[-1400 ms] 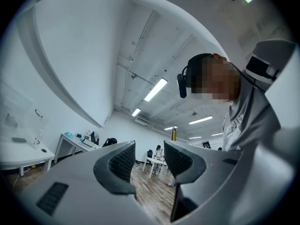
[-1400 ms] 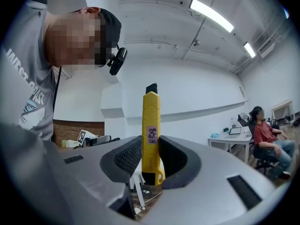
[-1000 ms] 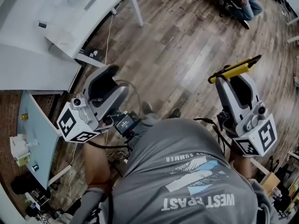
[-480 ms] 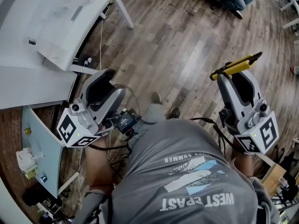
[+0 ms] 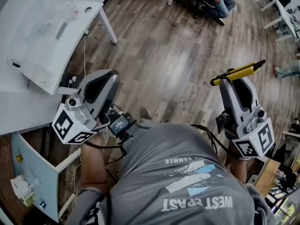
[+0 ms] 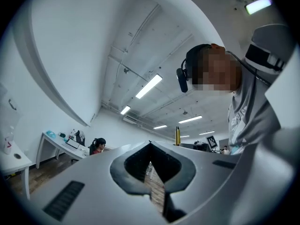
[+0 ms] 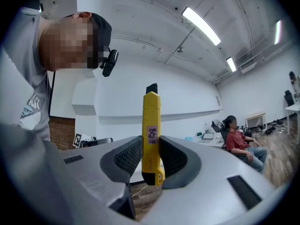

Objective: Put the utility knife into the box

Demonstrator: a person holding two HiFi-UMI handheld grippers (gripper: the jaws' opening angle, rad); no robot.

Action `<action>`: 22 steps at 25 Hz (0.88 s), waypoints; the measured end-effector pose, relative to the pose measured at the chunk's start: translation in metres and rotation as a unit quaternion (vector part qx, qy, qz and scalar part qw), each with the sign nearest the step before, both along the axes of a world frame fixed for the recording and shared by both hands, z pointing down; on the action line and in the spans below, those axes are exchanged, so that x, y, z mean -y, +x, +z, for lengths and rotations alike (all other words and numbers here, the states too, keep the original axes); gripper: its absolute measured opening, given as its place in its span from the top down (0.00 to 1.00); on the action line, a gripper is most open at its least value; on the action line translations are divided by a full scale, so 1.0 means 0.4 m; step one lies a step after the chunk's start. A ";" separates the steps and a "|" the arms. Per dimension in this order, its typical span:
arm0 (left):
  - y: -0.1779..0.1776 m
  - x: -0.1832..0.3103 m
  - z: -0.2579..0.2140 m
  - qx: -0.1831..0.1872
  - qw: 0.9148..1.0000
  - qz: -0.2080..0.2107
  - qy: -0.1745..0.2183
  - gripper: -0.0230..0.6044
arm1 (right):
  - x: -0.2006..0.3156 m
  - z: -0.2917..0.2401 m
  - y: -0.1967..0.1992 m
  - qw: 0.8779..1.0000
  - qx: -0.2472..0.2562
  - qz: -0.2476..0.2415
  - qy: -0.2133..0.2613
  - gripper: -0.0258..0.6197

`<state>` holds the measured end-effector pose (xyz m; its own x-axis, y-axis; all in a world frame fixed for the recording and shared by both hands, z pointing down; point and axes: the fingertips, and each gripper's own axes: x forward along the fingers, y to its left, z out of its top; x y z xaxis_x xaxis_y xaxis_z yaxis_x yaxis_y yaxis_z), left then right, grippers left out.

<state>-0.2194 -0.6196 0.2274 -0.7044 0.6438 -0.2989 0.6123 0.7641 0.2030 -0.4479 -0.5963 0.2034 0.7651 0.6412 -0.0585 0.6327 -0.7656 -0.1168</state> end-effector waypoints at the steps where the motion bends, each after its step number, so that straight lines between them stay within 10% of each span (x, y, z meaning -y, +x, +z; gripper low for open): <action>1: 0.012 -0.018 0.004 0.004 1.000 0.004 0.001 0.95 | -0.009 -0.002 0.010 1.000 0.000 0.005 0.001 0.78; 22: -0.292 -0.337 -0.011 -0.024 0.999 -0.005 0.031 0.95 | -0.322 0.045 -0.300 0.999 -0.025 0.009 0.023 0.78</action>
